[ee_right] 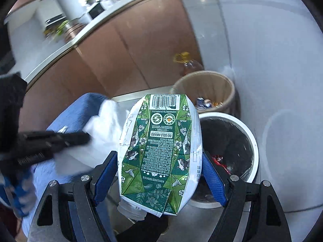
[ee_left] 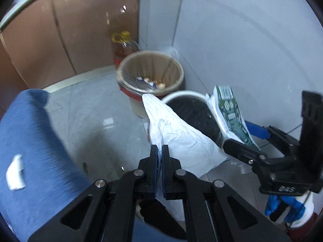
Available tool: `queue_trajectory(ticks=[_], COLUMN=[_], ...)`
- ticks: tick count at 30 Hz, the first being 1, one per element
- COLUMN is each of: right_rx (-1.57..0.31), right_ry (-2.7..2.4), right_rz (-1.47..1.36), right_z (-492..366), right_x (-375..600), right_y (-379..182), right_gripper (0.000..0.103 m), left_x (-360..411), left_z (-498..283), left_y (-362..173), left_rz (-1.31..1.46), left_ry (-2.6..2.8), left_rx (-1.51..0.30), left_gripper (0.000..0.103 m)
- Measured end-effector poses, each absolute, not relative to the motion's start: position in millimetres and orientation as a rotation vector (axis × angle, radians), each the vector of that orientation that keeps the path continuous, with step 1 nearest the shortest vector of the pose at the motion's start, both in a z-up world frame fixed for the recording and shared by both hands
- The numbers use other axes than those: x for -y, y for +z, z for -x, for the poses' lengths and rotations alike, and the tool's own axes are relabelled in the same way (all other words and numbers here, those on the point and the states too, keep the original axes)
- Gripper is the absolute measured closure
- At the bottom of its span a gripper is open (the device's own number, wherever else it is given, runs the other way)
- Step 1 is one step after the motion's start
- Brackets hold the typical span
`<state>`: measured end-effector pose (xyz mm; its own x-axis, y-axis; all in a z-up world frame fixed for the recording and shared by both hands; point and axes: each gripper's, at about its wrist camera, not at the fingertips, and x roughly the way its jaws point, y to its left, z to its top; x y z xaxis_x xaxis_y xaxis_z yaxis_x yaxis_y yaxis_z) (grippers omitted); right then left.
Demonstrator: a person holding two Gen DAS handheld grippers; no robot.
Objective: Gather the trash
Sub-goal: 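Carry the tissue and bottle wrapper to the black bin and open both tools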
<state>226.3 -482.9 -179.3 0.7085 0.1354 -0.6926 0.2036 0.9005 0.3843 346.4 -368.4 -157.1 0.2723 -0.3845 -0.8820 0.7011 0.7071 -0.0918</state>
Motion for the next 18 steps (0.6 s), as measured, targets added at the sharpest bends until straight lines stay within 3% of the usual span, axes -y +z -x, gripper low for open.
queue_trajectory(ticks=[7, 14, 15, 17, 18], right_rx=[-0.864, -0.902, -0.903, -0.903, -0.904], right_ry=[-0.154, -0.212, -0.216, -0.225, -0.227], right_rz=[-0.385, -0.365, -0.362, -0.349, -0.340], right_z=[-244, -249, -249, -249, -249], right_x=[509, 520, 520, 517, 516], right_y=[-212, -237, -238, -237, -236], right_gripper=[0.022, 0.022, 0.022, 0.022, 0.022], left_x=[414, 424, 424, 422, 420], left_z=[-381, -399, -399, -400, -400], left_y=[-214, -239, -239, -239, -237], left_rz=[-0.256, -0.138, -0.124, -0.097, -0.080], left_ry=[-0.736, -0.767, -0.775, -0.780, -0.780], left_rx=[-1.200, -1.286, -1.292, -1.292, -1.286], left_gripper=[0.098, 0.094, 0.091, 0.070, 0.064])
